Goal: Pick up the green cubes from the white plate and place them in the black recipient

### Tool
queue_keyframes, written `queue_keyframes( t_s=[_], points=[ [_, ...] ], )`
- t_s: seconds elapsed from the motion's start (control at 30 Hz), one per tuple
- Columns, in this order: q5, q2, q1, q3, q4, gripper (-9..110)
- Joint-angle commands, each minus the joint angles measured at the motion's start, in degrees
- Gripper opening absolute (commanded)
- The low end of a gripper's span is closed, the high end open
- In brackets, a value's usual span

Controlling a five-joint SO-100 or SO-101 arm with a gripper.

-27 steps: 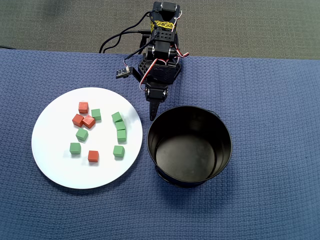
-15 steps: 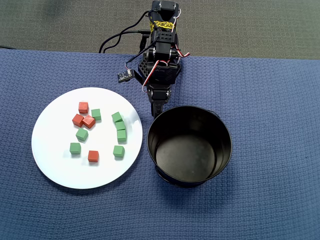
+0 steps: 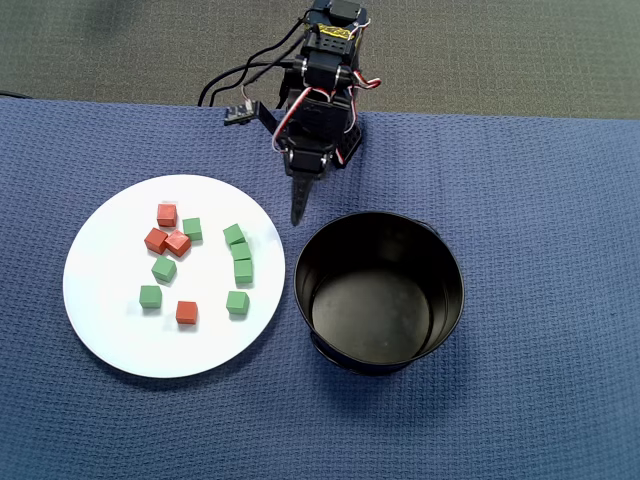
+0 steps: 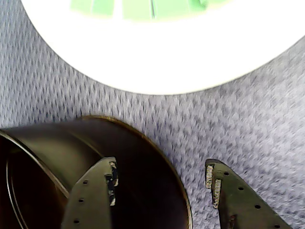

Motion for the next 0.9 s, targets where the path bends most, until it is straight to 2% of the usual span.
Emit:
queue_keyframes(
  t_s=[0.0,0.17,0.47,0.7,0.87],
  points=[
    [-6.2,-9.5,5.9,-7.7,-4.4,20],
    [-13.3,-27.1,16.2,-13.6,-15.7,22],
    [-17.6,-56.7,23.2,-34.6,-14.9,21],
    [-21.9,-73.2,30.1,-51.2,-12.0,18],
    [-22.1,-82.3,31.2,-57.6,-11.5,20]
  ],
)
